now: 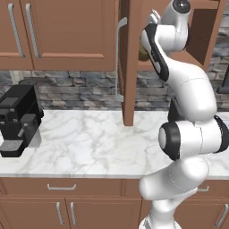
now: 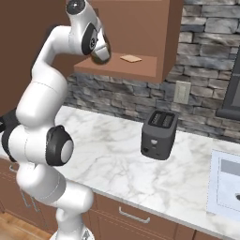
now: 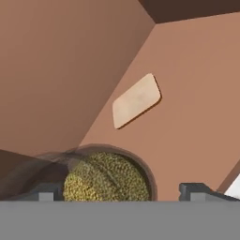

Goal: Pick the jar and jar from the dining table and place them in the open cabinet. Close the cabinet after placing the objects.

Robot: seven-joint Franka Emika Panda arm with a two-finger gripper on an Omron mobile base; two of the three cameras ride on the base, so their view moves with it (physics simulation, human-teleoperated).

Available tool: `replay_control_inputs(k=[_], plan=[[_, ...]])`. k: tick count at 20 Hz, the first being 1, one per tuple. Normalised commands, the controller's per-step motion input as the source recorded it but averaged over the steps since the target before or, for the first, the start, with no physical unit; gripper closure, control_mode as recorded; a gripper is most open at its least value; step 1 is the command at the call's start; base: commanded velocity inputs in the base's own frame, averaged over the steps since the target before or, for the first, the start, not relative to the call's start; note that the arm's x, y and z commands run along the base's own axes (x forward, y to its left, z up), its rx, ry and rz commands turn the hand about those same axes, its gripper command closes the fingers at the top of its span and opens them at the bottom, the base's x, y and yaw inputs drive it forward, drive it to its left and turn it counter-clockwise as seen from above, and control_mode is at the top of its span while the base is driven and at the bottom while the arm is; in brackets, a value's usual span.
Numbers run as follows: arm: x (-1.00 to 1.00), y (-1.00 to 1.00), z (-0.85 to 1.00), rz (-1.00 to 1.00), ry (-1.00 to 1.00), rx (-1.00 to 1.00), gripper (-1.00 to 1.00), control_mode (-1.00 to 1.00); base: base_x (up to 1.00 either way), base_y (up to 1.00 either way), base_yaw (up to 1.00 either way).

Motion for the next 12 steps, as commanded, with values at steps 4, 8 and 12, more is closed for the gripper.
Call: replay_control_inputs(k=[4, 8, 12], plan=[[0.32, 0.15, 0.00, -0.01, -0.07, 0.02, -1.00, -1.00, 0.00, 0.00, 0.00], [0.40, 0.19, 0.00, -0.02, -0.09, 0.03, -1.00, -1.00, 0.00, 0.00, 0.00], [0.33, 0.14, 0.00, -0.01, -0.16, 0.05, -1.00, -1.00, 0.00, 0.00, 0.00]])
